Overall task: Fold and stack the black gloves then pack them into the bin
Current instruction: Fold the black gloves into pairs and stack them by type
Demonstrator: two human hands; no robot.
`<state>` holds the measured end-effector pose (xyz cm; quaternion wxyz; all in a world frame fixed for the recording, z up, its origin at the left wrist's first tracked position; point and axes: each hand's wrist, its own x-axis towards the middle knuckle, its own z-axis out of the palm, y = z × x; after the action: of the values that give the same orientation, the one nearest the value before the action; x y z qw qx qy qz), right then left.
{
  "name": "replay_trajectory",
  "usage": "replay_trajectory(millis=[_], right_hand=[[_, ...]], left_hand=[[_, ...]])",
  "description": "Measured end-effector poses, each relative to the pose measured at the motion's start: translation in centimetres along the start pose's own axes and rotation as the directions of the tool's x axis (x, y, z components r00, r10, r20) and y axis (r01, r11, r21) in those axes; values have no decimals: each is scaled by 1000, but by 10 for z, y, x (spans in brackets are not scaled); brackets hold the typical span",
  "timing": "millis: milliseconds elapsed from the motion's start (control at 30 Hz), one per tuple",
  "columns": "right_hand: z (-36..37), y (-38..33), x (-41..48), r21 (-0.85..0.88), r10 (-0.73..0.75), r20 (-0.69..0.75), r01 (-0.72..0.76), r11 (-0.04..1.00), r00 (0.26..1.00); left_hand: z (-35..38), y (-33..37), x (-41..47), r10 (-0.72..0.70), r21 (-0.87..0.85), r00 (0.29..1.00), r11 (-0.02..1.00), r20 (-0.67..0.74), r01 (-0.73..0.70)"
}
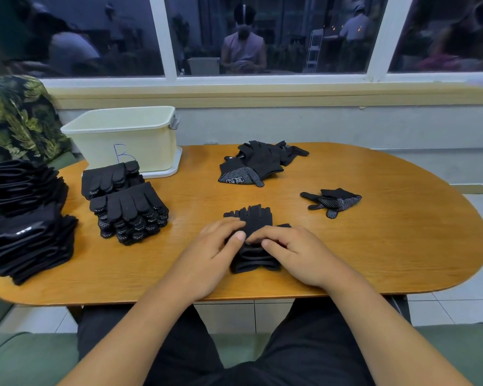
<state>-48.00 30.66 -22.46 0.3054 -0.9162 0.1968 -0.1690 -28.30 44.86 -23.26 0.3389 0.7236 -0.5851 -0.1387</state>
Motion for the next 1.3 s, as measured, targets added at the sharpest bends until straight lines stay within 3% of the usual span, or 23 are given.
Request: replay_trajectory(millis=[167,233,400,500,600,733,900,1100,1200,1300], right_hand=[[-8,5,6,353,86,49,-98,930,995],[-12,6,8,415,118,40,-124,901,992],[-6,10,15,278,160,-44,-141,950,986],[-3,8,23,-41,77,-77,-80,996,994],[0,5,27,-322,-38,64,57,945,997],[1,15,24,-328,41,230,38,944,972],[-2,23,29,-388,162,253,-53,920,954],[1,16,21,-432,163,134,-90,898,977],[0,13,11,-335,40,-70,-61,940,997],[-4,8,-3,-210,-99,-213,54,976,972]], left_hand=[[9,4,2,-53,179,997,983,62,41],[10,3,2,-48,236,994,971,93,25],[13,4,2,-42,293,991,956,128,3],[15,6,0,-29,307,994,952,107,-5],[17,5,0,-25,329,993,944,115,-15],[18,6,0,-29,353,991,936,134,-20],[19,4,1,-25,342,992,940,127,-20],[12,6,-4,13,206,998,978,62,-26],[3,0,-11,-15,-22,995,1000,-102,13],[-1,-3,-23,-50,-62,995,997,-92,44]])
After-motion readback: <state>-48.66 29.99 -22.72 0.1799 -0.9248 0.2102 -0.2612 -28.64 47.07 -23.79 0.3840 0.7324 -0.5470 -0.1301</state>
